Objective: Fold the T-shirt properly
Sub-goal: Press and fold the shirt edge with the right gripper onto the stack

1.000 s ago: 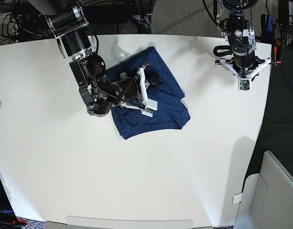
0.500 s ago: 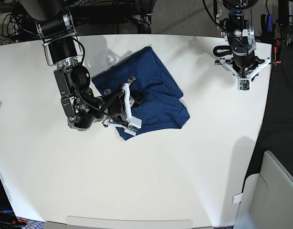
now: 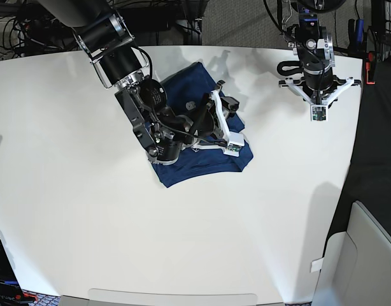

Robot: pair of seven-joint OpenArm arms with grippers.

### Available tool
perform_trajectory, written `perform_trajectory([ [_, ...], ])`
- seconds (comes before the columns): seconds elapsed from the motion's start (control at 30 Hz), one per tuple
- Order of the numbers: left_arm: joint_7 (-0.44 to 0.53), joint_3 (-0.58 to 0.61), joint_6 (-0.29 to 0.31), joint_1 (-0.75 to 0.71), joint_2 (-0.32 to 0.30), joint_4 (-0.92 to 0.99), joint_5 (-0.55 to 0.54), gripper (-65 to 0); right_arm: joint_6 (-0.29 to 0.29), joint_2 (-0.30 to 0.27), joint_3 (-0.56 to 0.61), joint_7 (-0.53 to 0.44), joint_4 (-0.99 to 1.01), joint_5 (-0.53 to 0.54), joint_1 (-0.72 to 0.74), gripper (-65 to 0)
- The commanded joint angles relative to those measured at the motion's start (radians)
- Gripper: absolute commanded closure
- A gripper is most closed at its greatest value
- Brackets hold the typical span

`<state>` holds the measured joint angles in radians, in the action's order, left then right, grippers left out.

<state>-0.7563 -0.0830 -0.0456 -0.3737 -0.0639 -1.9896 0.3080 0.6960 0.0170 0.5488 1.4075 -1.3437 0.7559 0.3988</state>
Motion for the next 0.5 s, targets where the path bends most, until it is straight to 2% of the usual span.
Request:
perform_trajectory([
  [0.0,0.022,-0.001,-0.009,0.005,-0.004,-0.017,0.013,0.0,0.002,0.005,-0.003,-0.011,-0.016,0.0,0.027,-6.9],
  [0.23,0.022,-0.002,-0.009,0.005,-0.004,-0.017,0.013,0.0,0.002,-0.033,-0.012,-0.011,-0.015,-0.183,0.001,-6.8],
  [0.47,0.022,-0.002,-0.009,0.006,-0.004,-0.02,0.013,0.0,0.002,-0.116,-0.052,-0.041,-0.015,-0.233,-0.007,-6.6],
])
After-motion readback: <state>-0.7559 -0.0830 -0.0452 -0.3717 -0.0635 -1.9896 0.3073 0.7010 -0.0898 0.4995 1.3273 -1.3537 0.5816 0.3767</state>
